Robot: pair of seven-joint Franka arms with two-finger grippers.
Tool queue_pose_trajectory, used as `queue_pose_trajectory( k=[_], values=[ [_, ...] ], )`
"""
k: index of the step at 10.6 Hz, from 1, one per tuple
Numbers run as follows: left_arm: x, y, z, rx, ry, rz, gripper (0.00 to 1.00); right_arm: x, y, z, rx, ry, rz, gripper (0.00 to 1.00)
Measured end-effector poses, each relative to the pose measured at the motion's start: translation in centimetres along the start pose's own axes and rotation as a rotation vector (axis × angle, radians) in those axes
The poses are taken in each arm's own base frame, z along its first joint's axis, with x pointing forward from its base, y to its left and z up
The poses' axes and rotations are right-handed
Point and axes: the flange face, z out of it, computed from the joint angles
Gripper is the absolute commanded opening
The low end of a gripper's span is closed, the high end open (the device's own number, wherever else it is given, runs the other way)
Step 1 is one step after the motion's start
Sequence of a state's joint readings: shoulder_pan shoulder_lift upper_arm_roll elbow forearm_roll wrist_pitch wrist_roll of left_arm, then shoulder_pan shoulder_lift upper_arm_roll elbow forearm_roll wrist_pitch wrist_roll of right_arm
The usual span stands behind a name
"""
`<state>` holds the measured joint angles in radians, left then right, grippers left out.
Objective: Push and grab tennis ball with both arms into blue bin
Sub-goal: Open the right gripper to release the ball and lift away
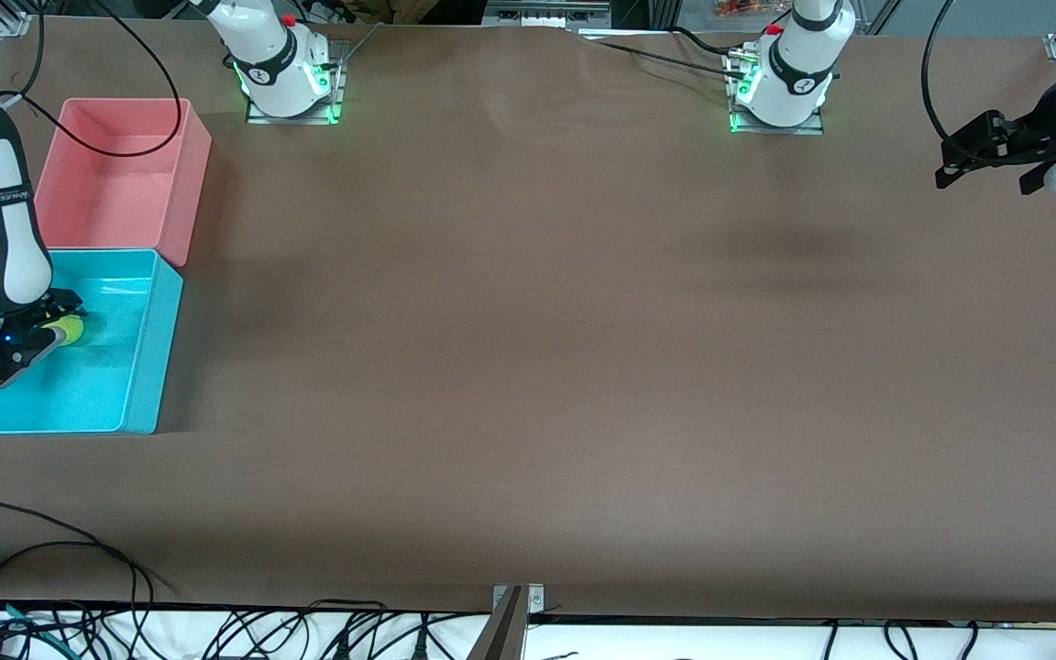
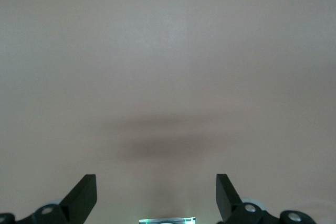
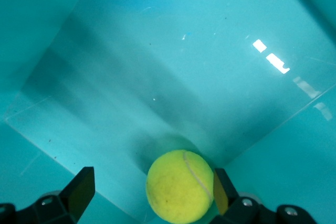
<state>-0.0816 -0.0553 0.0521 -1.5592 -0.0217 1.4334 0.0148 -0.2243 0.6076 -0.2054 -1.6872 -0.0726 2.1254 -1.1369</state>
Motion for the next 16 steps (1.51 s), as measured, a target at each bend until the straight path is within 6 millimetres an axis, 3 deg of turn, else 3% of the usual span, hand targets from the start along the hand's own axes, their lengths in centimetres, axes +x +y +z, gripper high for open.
queue_pose_trajectory(
  k=[3,6,8,12,16],
  values=[
    [0.0,0.0,0.0,0.000,0.000,0.000,1.00,0.9,0.1,-2.3,0.013,-0.011,-0.006,1.00],
    [0.0,0.0,0.0,0.000,0.000,0.000,1.00,3.3,-0.2,-9.6,0.021,-0.017,0.054,1.00],
    [0.0,0.0,0.0,0.000,0.000,0.000,1.00,6.1,-1.5,-13.1,0.055,0.065,0.069,1.00],
    [0.0,0.0,0.0,0.000,0.000,-0.001,1.00,11.5,-4.5,-16.5,0.050,0.123,0.109,1.00],
    [0.0,-0.1,0.0,0.000,0.000,-0.001,1.00,14.7,-7.4,-20.6,0.074,0.144,0.196,1.00]
  ],
)
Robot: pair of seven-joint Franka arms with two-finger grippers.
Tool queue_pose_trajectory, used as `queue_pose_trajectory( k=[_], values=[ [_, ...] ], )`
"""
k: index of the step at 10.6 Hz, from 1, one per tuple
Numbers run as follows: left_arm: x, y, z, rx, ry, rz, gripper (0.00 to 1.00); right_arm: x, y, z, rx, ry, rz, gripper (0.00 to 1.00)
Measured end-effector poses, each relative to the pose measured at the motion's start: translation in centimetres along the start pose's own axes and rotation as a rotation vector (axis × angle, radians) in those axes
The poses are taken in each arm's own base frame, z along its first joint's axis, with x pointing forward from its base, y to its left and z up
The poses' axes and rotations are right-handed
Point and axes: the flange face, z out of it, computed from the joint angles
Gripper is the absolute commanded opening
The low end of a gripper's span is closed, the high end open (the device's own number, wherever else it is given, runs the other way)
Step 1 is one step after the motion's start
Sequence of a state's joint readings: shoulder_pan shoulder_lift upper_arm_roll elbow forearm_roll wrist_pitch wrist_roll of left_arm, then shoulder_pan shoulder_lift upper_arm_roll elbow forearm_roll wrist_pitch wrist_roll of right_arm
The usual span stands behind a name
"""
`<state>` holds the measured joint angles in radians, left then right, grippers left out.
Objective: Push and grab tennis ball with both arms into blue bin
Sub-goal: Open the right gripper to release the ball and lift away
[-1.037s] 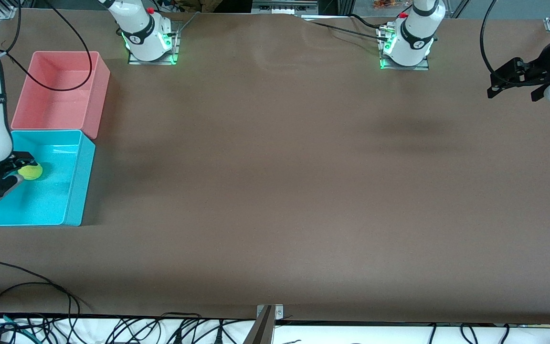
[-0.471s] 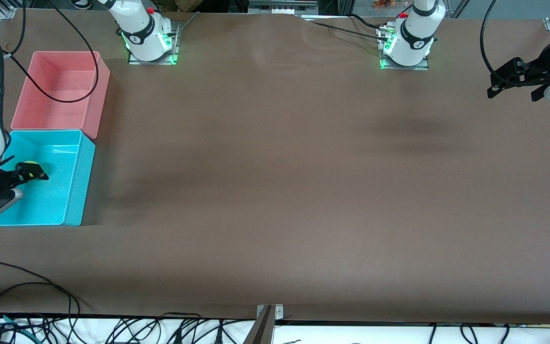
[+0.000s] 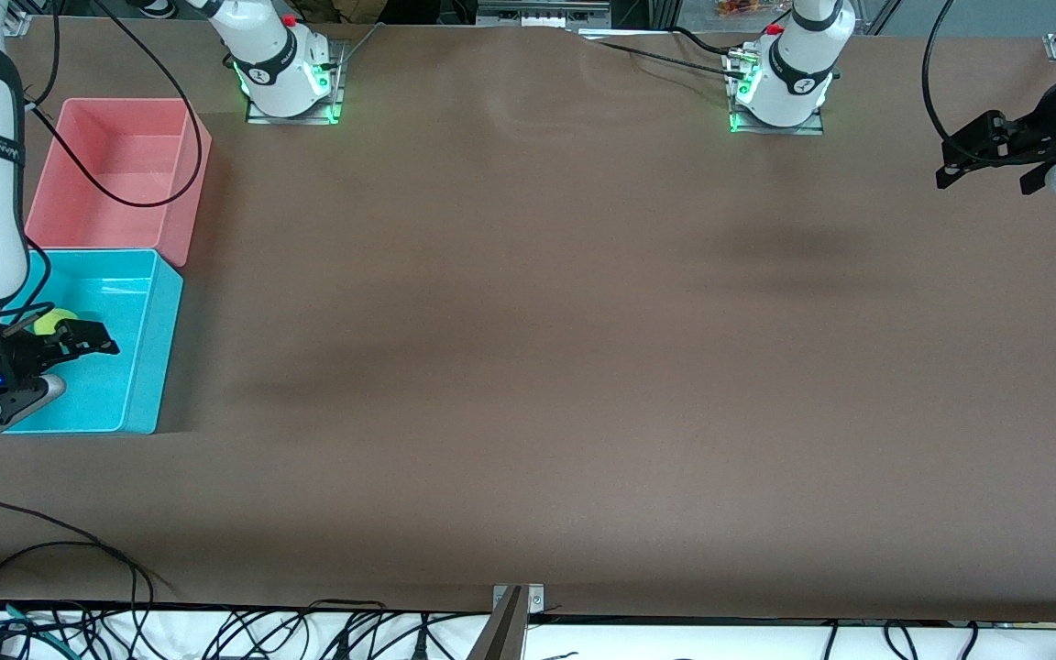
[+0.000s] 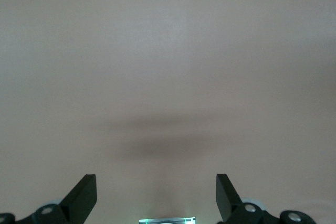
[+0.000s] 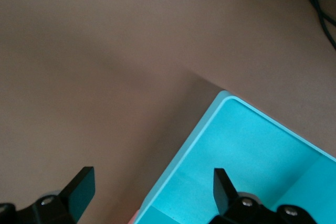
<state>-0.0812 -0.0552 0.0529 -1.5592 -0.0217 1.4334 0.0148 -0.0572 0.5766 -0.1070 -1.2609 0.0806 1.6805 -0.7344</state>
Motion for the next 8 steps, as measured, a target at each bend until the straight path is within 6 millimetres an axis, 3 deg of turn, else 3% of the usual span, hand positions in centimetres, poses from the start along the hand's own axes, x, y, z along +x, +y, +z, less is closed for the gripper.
queue_pose_trajectory(
  k=[2,4,8],
  values=[
    [0.0,0.0,0.0,0.000,0.000,0.001,1.00,1.3,-2.2,-2.3,-0.005,0.036,0.020,1.00],
    [0.0,0.0,0.0,0.000,0.000,0.001,1.00,2.1,-5.1,-6.0,-0.018,0.085,0.022,1.00],
    [0.0,0.1,0.0,0.000,0.000,0.002,1.00,3.3,-13.1,-12.2,-0.037,0.125,0.065,1.00]
  ],
)
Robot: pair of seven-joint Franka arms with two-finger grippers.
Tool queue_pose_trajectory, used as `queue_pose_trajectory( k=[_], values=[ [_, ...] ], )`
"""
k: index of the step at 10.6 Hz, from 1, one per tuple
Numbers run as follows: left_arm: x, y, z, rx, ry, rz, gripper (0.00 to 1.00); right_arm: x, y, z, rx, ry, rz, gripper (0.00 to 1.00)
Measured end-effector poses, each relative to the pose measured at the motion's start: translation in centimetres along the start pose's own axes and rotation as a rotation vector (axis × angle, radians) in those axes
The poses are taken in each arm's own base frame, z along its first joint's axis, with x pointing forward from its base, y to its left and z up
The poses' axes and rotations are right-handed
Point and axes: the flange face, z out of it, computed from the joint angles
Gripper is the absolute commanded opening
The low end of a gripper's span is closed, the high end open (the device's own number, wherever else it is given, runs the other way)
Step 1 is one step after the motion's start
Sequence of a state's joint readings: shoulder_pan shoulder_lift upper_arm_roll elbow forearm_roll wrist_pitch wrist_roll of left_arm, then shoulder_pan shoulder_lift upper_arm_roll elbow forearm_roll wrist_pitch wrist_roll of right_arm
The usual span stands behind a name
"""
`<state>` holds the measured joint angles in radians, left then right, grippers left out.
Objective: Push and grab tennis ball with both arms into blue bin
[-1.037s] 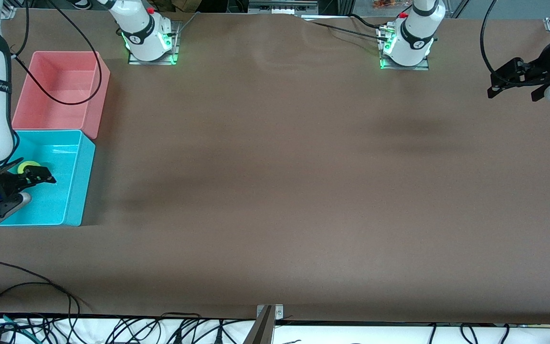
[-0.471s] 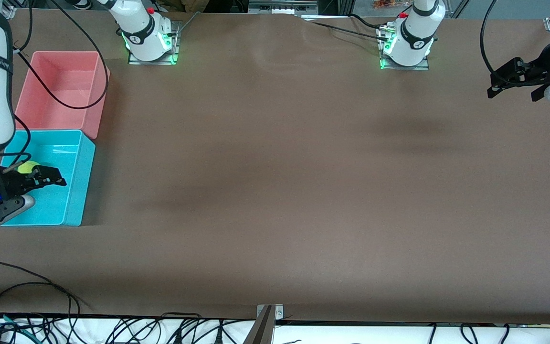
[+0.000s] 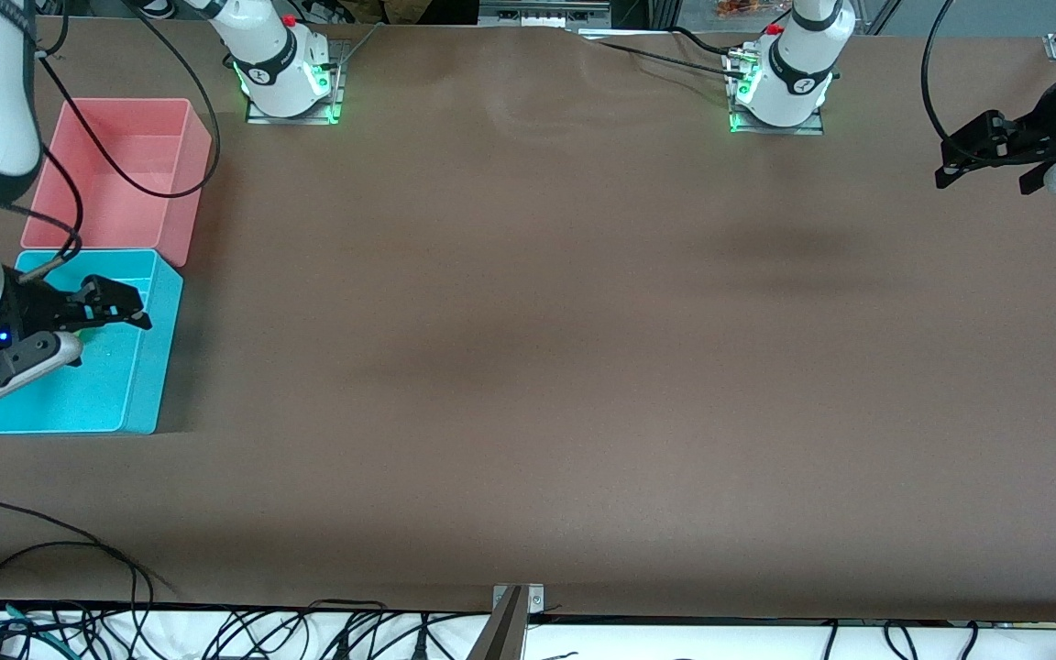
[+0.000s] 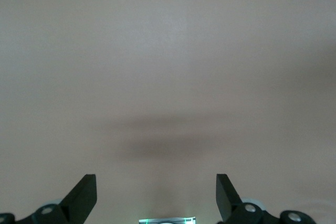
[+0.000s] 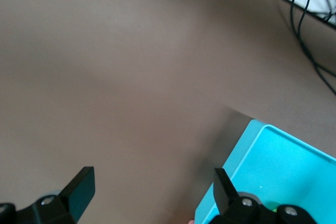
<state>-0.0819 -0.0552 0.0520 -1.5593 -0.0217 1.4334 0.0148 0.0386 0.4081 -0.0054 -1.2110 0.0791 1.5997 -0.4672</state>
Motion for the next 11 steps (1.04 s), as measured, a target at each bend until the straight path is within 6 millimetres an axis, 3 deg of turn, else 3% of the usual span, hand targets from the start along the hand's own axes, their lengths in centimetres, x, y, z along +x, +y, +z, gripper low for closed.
queue_pose_trajectory(
  k=[2,4,7,9,11],
  values=[
    [0.0,0.0,0.0,0.000,0.000,0.001,1.00,-0.4,-4.5,-4.5,-0.062,0.039,0.153,1.00],
    [0.0,0.1,0.0,0.000,0.000,0.001,1.00,-2.0,-6.7,-6.6,-0.080,0.064,0.251,1.00],
    [0.0,0.0,0.0,0.000,0.000,0.001,1.00,-5.9,-4.4,-5.8,-0.097,0.107,0.354,1.00],
    [0.0,0.1,0.0,0.000,0.000,0.002,1.00,-8.7,-4.3,-6.8,-0.092,0.107,0.391,1.00],
    [0.0,0.1,0.0,0.000,0.000,0.003,1.00,-10.6,-4.3,-8.0,-0.036,0.125,0.541,1.00]
  ],
)
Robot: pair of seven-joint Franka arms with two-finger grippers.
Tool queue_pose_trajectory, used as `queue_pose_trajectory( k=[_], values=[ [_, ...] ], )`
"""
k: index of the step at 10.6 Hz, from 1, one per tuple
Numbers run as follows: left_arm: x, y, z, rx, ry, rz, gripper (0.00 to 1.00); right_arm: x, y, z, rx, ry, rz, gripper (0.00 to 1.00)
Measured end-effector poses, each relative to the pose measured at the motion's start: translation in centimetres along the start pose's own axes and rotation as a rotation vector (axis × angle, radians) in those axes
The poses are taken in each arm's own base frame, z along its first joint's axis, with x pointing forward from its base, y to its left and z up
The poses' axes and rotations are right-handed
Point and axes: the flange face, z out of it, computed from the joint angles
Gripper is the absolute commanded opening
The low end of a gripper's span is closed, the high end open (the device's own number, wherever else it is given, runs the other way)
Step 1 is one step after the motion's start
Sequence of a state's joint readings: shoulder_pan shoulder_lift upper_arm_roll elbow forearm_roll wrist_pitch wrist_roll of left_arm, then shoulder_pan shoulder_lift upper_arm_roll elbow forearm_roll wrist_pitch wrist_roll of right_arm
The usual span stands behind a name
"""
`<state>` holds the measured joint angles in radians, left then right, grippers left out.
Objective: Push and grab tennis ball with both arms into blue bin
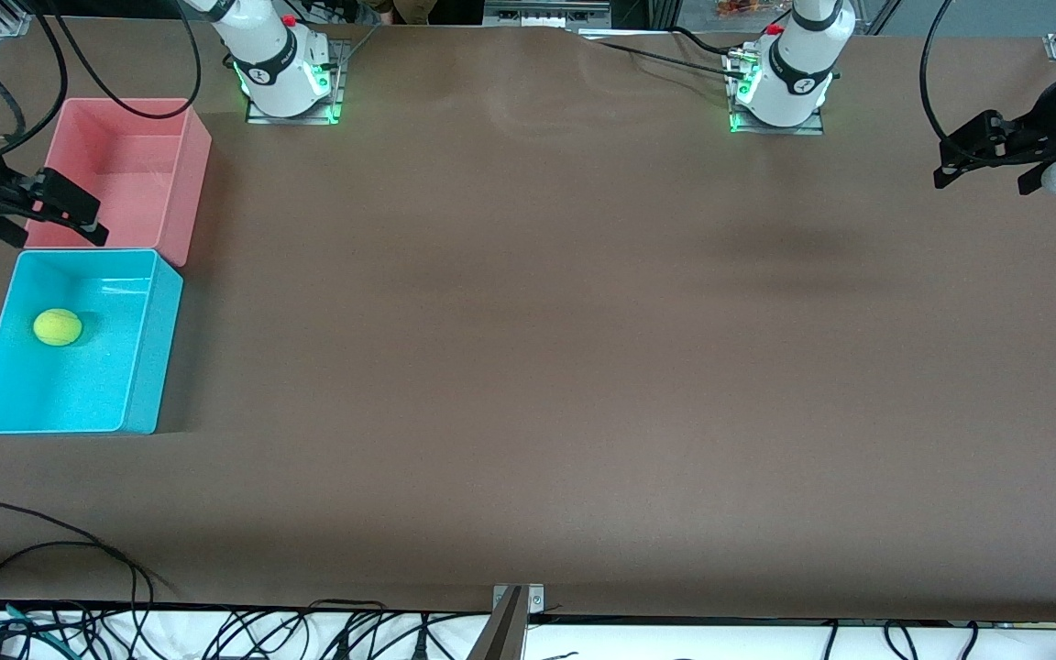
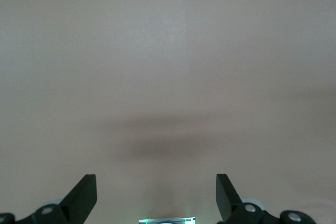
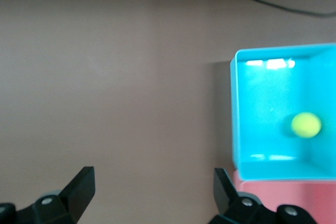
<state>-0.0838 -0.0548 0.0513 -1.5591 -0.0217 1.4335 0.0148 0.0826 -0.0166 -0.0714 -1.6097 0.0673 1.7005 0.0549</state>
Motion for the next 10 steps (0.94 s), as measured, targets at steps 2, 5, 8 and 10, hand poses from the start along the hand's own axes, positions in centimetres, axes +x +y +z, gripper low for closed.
queue_pose_trajectory(
  k=[2,5,8,10],
  values=[
    [0.00,0.01,0.00,0.000,0.000,0.000,1.00,-0.64,-0.03,-0.90,0.022,0.012,0.073,1.00],
    [0.00,0.02,0.00,0.000,0.000,0.000,1.00,-0.75,-0.15,-0.99,0.032,0.012,0.085,1.00],
    [0.00,0.02,0.00,0.000,0.000,0.000,1.00,-0.85,-0.36,-0.84,0.033,0.004,0.082,1.00],
    [0.00,0.02,0.00,0.000,0.000,0.000,1.00,-0.95,-0.29,-0.96,0.023,0.003,0.079,1.00]
  ],
)
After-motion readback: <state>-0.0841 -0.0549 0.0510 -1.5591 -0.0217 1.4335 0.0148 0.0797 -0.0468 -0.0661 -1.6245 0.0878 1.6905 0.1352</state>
